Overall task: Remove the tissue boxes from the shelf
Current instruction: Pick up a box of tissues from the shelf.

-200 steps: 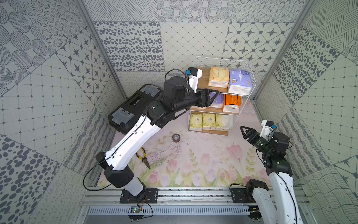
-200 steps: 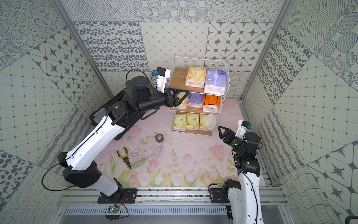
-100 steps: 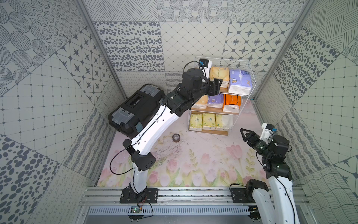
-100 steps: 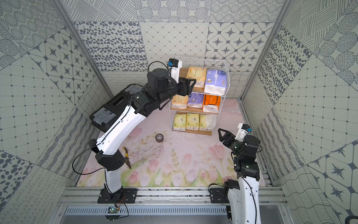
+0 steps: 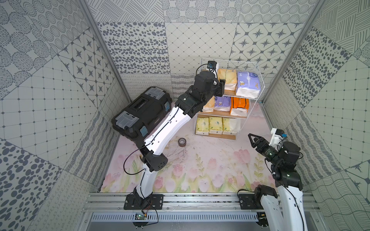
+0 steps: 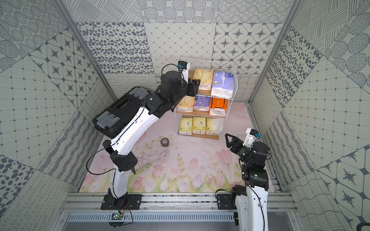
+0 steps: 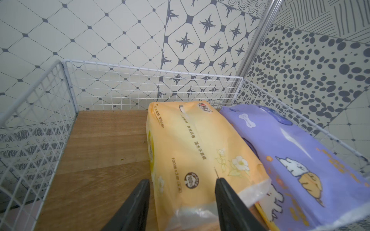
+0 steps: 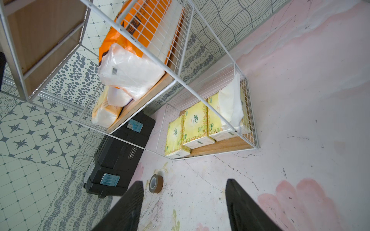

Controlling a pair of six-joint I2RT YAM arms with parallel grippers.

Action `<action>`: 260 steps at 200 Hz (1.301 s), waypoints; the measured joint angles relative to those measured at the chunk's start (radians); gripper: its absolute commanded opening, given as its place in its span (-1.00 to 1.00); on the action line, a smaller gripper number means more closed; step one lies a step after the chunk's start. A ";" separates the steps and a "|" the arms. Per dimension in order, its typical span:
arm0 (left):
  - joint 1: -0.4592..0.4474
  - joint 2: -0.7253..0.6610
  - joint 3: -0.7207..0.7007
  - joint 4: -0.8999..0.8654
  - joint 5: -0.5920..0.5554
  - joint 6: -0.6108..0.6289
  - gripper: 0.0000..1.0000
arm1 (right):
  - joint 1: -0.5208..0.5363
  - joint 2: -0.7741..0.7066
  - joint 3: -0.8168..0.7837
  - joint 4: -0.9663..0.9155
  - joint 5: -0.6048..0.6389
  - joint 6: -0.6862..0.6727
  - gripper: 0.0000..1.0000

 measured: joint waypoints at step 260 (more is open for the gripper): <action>-0.046 -0.394 -0.539 0.169 0.004 -0.029 -1.00 | 0.044 -0.016 0.282 -0.045 -0.151 0.248 0.52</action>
